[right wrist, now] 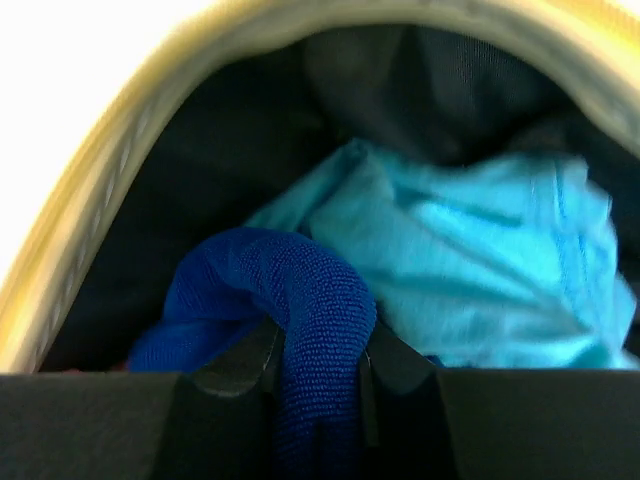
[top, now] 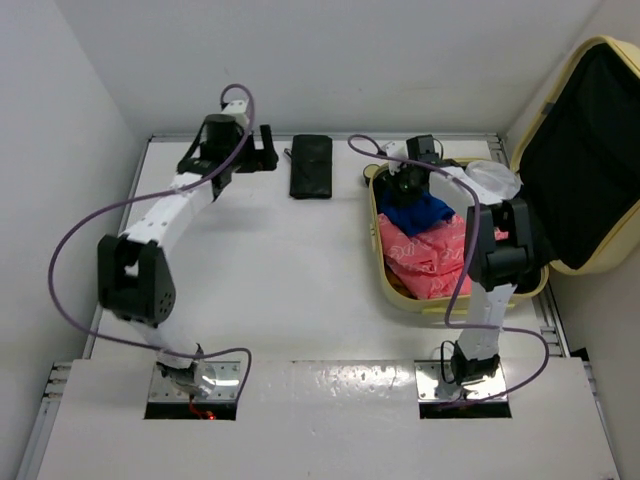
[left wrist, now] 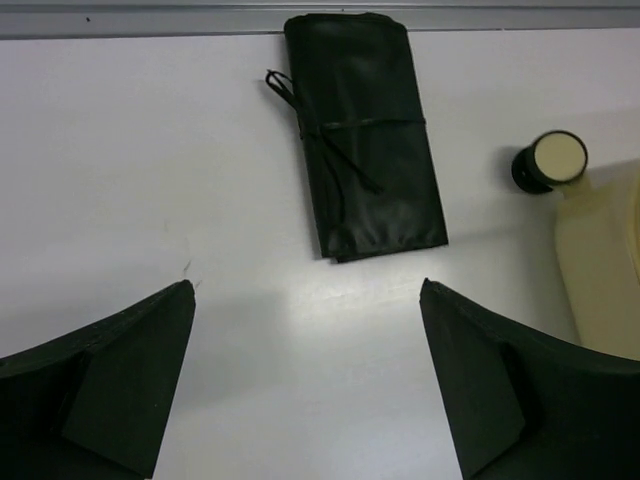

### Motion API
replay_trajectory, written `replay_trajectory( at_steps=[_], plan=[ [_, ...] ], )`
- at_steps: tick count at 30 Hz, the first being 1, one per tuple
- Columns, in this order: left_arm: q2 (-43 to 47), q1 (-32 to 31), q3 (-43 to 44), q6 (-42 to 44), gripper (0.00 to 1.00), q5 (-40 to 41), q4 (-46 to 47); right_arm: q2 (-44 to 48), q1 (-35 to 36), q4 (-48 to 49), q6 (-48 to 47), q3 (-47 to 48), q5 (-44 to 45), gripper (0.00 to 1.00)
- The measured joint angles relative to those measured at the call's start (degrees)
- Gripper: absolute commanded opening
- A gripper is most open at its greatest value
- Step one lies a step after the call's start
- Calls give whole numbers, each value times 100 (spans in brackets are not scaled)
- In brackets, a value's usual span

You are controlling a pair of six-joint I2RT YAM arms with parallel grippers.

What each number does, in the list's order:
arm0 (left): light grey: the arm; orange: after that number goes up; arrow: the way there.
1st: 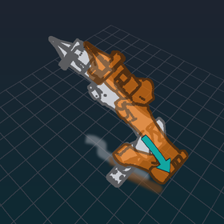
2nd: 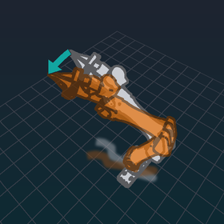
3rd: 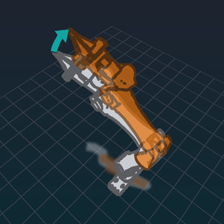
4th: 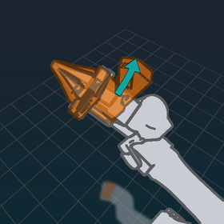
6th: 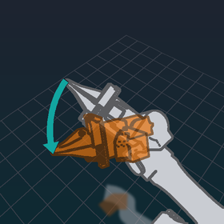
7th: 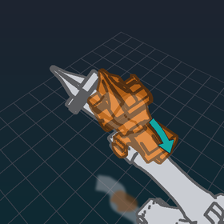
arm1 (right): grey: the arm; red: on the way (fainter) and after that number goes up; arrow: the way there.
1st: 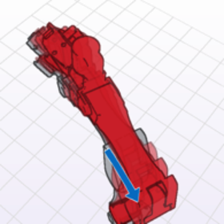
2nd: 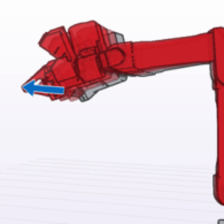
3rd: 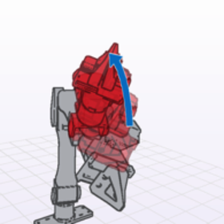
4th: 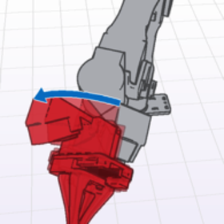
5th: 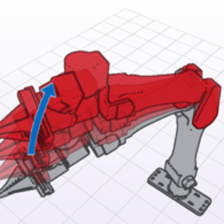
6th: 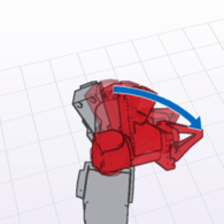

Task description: Pack the luggage

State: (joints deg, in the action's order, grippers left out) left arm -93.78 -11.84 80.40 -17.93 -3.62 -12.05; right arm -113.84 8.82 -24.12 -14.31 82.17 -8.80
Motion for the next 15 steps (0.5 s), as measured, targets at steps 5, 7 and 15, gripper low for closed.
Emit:
replay_trajectory(
  at_steps=[5,7,15],
  plan=[
    [-1458,-345,1121,-354,100,647,-63,-125,96,-4,151,164,282,62],
    [-2011,-391,1611,-535,100,691,-122,-72,72,35,173,129,302,73],
    [-3987,-461,3167,-1202,100,857,-166,1237,-210,-682,407,-20,52,83]
  ],
)
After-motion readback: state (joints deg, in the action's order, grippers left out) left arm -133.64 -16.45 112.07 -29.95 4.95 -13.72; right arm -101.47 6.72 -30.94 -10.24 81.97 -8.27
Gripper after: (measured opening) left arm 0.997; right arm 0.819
